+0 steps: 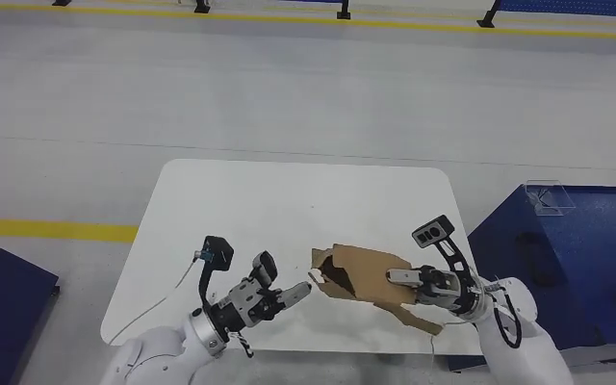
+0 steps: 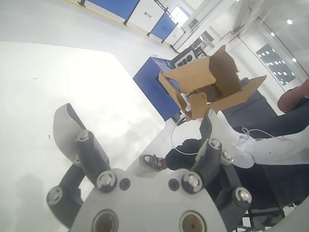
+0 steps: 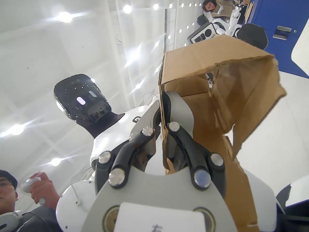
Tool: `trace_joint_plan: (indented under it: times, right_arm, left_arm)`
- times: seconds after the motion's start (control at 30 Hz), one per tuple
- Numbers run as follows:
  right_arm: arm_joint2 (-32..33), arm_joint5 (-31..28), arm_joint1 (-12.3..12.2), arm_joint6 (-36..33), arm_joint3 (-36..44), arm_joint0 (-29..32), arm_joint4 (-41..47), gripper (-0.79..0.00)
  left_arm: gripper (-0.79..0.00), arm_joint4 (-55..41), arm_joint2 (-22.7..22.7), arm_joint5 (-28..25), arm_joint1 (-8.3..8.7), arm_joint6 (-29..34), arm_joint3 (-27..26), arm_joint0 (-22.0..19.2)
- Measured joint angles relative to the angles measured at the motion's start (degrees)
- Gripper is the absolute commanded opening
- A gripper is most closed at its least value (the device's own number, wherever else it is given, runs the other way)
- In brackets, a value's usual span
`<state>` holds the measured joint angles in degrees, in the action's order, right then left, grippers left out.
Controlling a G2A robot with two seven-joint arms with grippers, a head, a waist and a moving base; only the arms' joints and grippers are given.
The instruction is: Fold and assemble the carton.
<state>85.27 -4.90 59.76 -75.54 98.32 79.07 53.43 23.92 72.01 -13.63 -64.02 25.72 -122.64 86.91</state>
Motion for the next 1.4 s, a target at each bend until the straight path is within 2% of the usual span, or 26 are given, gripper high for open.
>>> trace_joint_plan:
  times: [0.2,0.4,1.03,1.2,1.3,1.4]
  right_arm:
    - [-0.4,-3.1,0.1,1.3,0.0,0.5,-3.2,-0.785]
    - [-1.1,-4.2,0.1,1.0,0.5,0.8,-4.6,-0.785]
    - [-3.1,-3.5,0.1,-0.1,1.8,2.1,-5.6,-0.785]
    - [-3.7,-1.0,0.2,0.7,0.7,1.9,-3.1,-0.785]
    - [-3.8,2.2,0.2,0.7,-0.5,1.2,-0.5,-0.785]
    - [-3.7,2.3,0.2,0.8,-0.6,1.1,-0.5,-0.785]
  left_arm:
    - [0.0,2.7,-0.4,0.7,-0.06,-1.9,-0.7,0.7]
    - [0.0,4.7,-2.7,2.6,-0.34,-1.2,-0.3,-0.9]
    - [0.0,8.5,-8.8,6.6,-1.19,1.7,2.0,-4.7]
    - [0.0,8.5,-8.6,6.4,-1.28,0.0,1.6,-4.5]
    - [0.0,8.3,-7.3,5.3,-1.17,-2.1,0.6,-3.2]
    - [0.0,8.0,-5.2,3.0,-0.94,-5.0,-0.6,-1.2]
